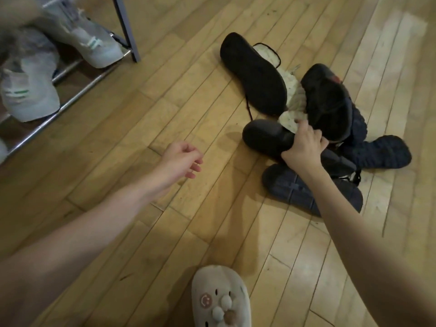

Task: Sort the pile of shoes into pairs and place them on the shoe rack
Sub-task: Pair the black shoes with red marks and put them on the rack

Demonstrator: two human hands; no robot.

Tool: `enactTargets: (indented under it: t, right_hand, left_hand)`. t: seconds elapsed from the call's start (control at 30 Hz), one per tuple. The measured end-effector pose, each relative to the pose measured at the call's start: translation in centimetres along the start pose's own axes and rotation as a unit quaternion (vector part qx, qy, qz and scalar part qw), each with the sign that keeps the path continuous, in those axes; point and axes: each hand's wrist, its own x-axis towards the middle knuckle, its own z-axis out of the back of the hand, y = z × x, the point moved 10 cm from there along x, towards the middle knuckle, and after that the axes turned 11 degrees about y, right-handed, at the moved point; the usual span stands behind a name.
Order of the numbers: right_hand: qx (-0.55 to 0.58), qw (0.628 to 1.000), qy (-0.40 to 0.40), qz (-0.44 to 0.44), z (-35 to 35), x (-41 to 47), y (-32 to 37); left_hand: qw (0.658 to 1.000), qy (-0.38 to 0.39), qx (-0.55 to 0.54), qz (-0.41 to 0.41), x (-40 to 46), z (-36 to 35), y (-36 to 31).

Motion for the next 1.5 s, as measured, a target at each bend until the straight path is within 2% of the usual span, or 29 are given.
enactTargets:
  t: [0.07,0.17,0.27,0.33,0.4,0.5,0.63,0.8,0.9,0.97,1.03,1.1,1.17,1.23,1.3,1.4,1.43,1.5]
  right_hand:
    - [0.011,0.999,-0.011,0.041,-0.6,-1.4,1.4]
    - [0.053,0.981,-0.085,0.167,-0.8,-4.9,4.0]
    - [0.077,0.933,-0.163,0.311,-0.6,-8.9,6.7]
    - [0.085,0.901,-0.202,0.374,-0.6,-10.8,8.1]
    - [0.077,0.884,-0.205,0.412,-1.4,-11.9,9.6]
    - [0.063,0.879,-0.172,0.441,-3.2,-12.5,11.1]
    - [0.063,0.902,-0.137,0.405,-4.3,-12.0,10.5]
    - [0.079,0.951,-0.085,0.285,-4.2,-10.3,6.9]
    - [0.108,0.972,-0.116,0.172,-2.3,-8.4,2.9]
    - [0.185,0.958,-0.215,0.05,0.6,-7.3,-1.2]
    - [0.278,0.914,-0.288,-0.063,2.8,-6.3,-5.1]
    - [0.372,0.883,-0.26,-0.118,2.9,-3.7,-7.6]
    - [0.45,0.857,-0.214,-0.134,2.4,-0.8,-8.7]
    - [0.442,0.86,-0.21,-0.143,2.7,0.5,-9.1]
    - [0.341,0.902,-0.24,-0.115,4.0,0.2,-7.9]
    - [0.158,0.957,-0.241,0.045,4.2,-0.4,-2.2]
    - [0.113,0.96,-0.24,0.086,3.5,-0.9,-0.4]
    - [0.097,0.956,-0.25,0.117,2.5,-1.9,1.6]
  left_hand:
    - [1.0,0.008,-0.012,0.013,-0.3,0.1,0.5]
    - [0.999,0.028,-0.016,0.028,-0.8,-0.1,0.8]
    - [0.995,0.056,-0.042,0.073,-1.4,-0.5,1.7]
    - [0.988,0.076,-0.085,0.104,-1.9,-0.9,2.4]
    - [0.982,0.108,-0.086,0.128,-2.5,-1.5,3.1]
    - [0.986,0.128,-0.01,0.108,-3.3,-1.6,4.0]
    - [0.993,0.051,-0.066,0.082,-3.7,0.5,5.0]
    - [0.999,0.025,0.022,0.024,-3.6,1.3,3.8]
    - [0.998,0.012,0.047,-0.028,-3.8,1.3,2.6]
    - [0.996,0.013,0.063,-0.06,-3.9,0.9,1.8]
    - [0.994,0.012,0.072,-0.081,-4.0,0.6,1.1]
    - [0.994,0.006,0.064,-0.093,-4.1,0.6,0.5]
    - [0.994,0.006,0.044,-0.1,-4.3,0.7,0.1]
    - [0.994,-0.005,0.032,-0.108,-4.6,1.1,-0.2]
    - [0.992,-0.025,0.025,-0.121,-4.7,1.6,-0.6]
    - [0.989,-0.056,0.026,-0.133,-5.0,2.6,-0.9]
    - [0.988,-0.069,0.024,-0.137,-5.2,3.0,-1.0]
    - [0.985,-0.094,0.026,-0.143,-5.7,3.7,-0.8]
